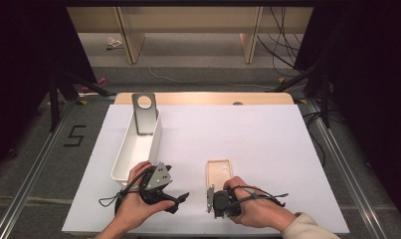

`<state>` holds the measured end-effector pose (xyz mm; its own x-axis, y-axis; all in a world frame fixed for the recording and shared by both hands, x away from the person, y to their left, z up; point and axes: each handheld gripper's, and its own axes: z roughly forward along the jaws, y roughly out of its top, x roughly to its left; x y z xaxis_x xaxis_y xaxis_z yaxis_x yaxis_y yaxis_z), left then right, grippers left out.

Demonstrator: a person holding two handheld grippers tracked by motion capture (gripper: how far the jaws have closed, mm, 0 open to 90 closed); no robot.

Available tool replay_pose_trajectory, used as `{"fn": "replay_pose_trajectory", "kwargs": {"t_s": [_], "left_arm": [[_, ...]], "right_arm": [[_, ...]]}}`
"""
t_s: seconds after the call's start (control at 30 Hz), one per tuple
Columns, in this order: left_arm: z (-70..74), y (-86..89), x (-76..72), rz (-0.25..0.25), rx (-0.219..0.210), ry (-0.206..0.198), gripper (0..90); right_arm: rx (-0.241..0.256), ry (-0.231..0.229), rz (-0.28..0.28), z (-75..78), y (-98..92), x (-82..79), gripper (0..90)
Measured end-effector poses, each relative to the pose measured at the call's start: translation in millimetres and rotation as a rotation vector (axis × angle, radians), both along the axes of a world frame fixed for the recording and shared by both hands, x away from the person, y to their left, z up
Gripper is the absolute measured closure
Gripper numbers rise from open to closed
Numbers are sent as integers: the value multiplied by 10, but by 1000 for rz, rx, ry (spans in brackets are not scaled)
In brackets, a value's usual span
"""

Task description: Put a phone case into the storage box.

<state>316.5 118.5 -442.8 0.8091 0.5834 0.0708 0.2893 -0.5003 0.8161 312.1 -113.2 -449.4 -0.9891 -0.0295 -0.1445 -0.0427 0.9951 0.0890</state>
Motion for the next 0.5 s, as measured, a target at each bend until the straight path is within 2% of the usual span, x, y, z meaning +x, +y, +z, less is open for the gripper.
{"fn": "replay_pose_trajectory", "kwargs": {"t_s": [0.2,0.33,0.37,0.5], "left_arm": [[2,5,1,5,-7,1,15],[2,10,3,7,-8,2,16],[2,11,3,7,-9,3,17],[4,16,4,9,-15,1,20]], "right_arm": [[46,-6,-25,66,-57,40,876],[98,-17,-43,134,-106,67,879],[93,-20,-48,156,-115,71,879],[163,-35,-65,206,-188,109,879]]}}
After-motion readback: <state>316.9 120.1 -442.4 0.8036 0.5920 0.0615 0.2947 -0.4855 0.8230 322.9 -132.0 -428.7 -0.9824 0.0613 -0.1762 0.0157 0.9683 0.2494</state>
